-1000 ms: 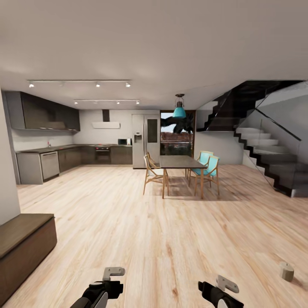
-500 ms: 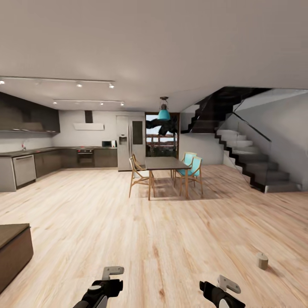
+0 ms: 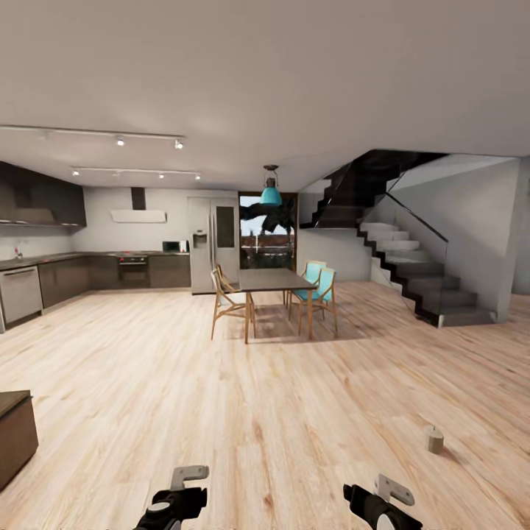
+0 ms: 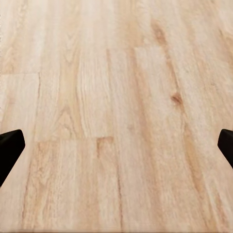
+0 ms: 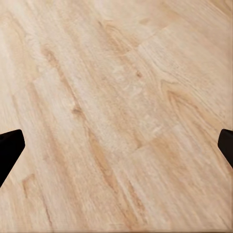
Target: Place each of the two pumpkins and all three candles from the living room inside a cabinet in the living room (use any cabinet), then make sure every cabinet is closed, and position the cauldron so it is next to a table in the living room.
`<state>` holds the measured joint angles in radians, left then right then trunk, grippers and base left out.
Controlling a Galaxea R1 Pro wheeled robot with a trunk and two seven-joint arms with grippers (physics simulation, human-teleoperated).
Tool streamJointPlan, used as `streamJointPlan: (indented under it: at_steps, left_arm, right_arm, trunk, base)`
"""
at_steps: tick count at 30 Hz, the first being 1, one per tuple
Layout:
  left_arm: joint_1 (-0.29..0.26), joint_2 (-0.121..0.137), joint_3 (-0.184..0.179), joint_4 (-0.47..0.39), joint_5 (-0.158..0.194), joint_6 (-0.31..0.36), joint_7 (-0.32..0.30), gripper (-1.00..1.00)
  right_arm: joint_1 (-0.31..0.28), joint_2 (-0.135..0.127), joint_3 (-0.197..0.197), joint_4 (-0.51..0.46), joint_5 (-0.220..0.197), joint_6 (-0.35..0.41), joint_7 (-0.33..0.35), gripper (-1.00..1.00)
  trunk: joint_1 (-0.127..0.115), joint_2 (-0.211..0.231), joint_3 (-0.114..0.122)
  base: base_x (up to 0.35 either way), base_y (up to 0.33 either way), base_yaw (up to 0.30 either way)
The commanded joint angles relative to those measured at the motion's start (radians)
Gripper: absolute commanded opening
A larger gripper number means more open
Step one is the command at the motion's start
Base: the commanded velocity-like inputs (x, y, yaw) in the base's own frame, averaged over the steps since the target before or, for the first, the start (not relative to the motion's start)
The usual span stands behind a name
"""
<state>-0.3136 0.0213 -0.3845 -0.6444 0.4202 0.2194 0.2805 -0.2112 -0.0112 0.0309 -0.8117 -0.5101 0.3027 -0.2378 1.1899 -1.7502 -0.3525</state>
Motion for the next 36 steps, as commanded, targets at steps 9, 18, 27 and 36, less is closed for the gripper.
streamJointPlan:
  at_steps: [9, 18, 27, 36]
  left_arm:
    - [-0.001, 0.001, -0.008, 0.002, 0.009, 0.002, 0.011, 1.00]
    - [-0.001, 0.000, -0.008, 0.002, 0.010, 0.001, 0.008, 1.00]
    - [-0.001, -0.001, -0.007, 0.002, 0.012, 0.008, 0.010, 1.00]
    - [-0.001, -0.001, -0.007, 0.002, 0.014, 0.012, 0.011, 1.00]
  right_arm:
    - [0.000, -0.001, 0.003, -0.001, -0.008, 0.007, -0.008, 1.00]
    - [0.000, -0.001, 0.003, -0.001, -0.007, 0.007, -0.006, 1.00]
    - [0.000, -0.001, 0.004, -0.001, -0.007, 0.007, -0.006, 1.00]
    - [0.000, 0.000, 0.005, -0.002, -0.007, 0.005, -0.005, 1.00]
  trunk:
    - [0.000, -0.001, -0.016]
    - [0.000, -0.001, -0.031]
    - [-0.023, 0.041, -0.027]
    - [-0.058, 0.104, -0.014]
  base:
    - [0.000, 0.000, -0.002]
    - [0.000, 0.000, 0.000]
    - [0.000, 0.000, 0.000]
    - [0.000, 0.000, 0.000]
